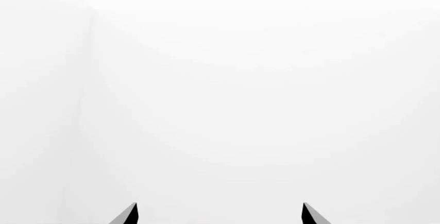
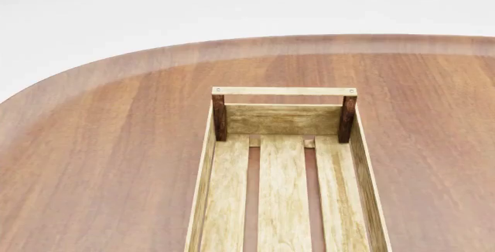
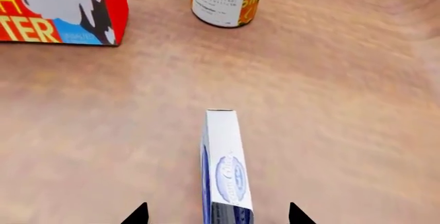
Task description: Pick up the cream cheese and put it in the tray.
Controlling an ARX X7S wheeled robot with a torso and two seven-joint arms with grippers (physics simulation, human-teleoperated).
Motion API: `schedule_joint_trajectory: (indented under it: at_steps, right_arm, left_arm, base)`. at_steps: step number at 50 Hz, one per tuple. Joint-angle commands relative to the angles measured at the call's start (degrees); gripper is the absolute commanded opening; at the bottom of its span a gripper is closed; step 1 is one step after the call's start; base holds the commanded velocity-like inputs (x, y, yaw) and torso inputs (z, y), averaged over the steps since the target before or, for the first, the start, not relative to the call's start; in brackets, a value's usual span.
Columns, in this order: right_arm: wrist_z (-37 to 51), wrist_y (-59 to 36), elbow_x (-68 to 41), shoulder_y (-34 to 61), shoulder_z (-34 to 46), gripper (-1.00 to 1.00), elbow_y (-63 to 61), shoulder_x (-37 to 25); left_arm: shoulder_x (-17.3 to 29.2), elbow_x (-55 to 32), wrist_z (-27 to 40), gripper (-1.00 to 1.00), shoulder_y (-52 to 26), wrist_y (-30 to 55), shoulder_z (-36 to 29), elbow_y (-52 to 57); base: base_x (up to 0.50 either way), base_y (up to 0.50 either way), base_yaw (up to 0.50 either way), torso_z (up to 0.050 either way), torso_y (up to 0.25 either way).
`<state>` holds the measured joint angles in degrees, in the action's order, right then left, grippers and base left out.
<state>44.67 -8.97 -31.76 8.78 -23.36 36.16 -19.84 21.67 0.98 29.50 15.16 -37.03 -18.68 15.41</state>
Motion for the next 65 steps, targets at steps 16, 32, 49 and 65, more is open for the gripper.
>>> schedule_joint_trajectory:
  at_steps: [16,32,49,65]
  right_arm:
    - [-2.80,0.96,-0.60,0.22,0.13,-1.00,2.27,-0.28]
    - [-0.30,-1.97,-1.61,-5.74,0.80,-1.00,-12.51,0.82]
    - [4.86,-4.02,-0.73,-18.93,2.56,-1.00,-41.75,2.09]
    - [5.43,2.68,11.39,-26.15,8.43,-1.00,-54.68,1.74]
  left_arm:
    - [0.25,-0.12,0.30,1.00,-0.31,0.21,-0.39,-0.30]
    - [0.34,-0.02,0.64,1.00,-0.44,0.38,-0.46,-0.33]
    - [0.67,0.02,1.06,1.00,0.11,0.71,-0.45,0.70]
    - [0.91,-0.24,1.34,1.00,-0.04,0.58,-0.45,0.55]
  base:
    - [0.00,0.00,0.00,0.000,0.000]
    - [0.00,0.00,0.00,0.000,0.000]
    - [0.00,0.00,0.00,0.000,0.000]
    - [0.00,0.00,0.00,0.000,0.000]
